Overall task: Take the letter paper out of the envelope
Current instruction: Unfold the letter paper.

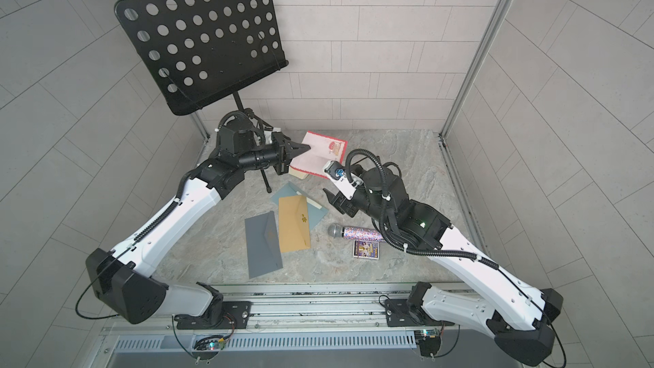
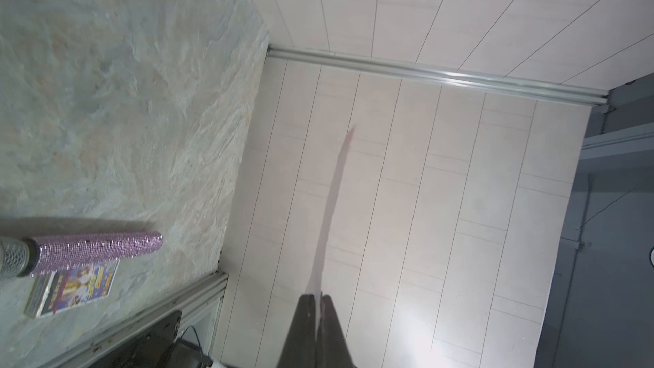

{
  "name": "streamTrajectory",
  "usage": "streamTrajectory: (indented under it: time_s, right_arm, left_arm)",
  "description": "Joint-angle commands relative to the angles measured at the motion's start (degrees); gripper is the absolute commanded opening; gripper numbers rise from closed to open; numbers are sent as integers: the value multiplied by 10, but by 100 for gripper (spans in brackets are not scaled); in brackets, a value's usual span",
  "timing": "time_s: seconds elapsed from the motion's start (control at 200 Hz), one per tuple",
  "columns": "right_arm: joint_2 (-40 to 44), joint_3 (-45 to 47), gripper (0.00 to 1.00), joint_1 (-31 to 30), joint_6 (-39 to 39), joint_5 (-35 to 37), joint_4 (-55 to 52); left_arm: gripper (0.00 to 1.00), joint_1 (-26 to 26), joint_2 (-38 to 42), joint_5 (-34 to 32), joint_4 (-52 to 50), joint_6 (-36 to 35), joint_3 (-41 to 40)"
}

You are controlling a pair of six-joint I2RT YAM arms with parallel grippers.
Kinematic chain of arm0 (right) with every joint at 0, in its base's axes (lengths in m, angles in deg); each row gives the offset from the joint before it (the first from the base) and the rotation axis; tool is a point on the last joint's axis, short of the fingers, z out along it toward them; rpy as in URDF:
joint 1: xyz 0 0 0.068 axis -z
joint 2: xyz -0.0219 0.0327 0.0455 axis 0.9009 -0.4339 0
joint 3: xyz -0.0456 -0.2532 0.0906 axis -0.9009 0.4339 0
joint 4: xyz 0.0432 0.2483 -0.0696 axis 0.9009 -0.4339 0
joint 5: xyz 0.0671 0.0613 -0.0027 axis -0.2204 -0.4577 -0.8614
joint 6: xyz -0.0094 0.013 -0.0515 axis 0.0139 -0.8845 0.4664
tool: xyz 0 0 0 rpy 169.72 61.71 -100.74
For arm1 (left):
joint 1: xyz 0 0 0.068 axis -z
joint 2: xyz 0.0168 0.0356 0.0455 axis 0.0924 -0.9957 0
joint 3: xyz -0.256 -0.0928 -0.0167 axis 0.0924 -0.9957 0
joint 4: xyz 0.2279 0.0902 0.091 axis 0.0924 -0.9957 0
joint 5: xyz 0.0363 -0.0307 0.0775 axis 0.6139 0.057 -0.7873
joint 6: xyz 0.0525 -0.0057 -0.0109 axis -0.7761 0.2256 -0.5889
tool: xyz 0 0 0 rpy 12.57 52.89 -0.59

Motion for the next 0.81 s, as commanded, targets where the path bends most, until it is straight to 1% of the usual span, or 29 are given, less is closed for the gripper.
streamTrajectory:
  time_s: [0.0, 0.065, 0.12, 0.19, 0.24, 0.315, 0.425, 0.56, 0.66, 0.735, 0.8]
  right_arm:
    - [41, -10, 86, 15, -161, -26, -45]
    - [58, -10, 93, 50, -234, -75, -43]
    - [58, -16, 94, 100, -306, -139, -34]
    - [39, -28, 93, 166, -406, -229, -9]
    - [17, -38, 92, 209, -466, -274, 5]
    - [-22, -50, 88, 248, -549, -337, 36]
    - [-83, -86, 85, 259, -615, -384, 47]
    - [-122, -88, 82, 261, -699, -405, 121]
    - [-150, -86, 75, 261, -753, -437, 175]
    - [-159, -76, 71, 261, -785, -442, 213]
    - [-161, -70, 68, 261, -795, -442, 227]
  left_arm:
    - [0, -10, 30, -62, 41, -62, -7]
    - [0, -11, 36, -77, 54, -78, -17]
    - [0, -11, 39, -80, 76, -87, -24]
    - [0, -11, 36, -66, 87, -105, -24]
    - [0, -11, 34, -54, 98, -116, -25]
    - [0, -10, 29, -36, 134, -113, -33]
    - [0, -6, 30, -23, 177, -111, -46]
    - [0, 4, 33, -2, 187, -119, -53]
    - [0, 11, 38, -1, 189, -121, -63]
    - [0, 16, 41, -3, 191, -121, -71]
    - [0, 19, 41, -3, 192, -121, -74]
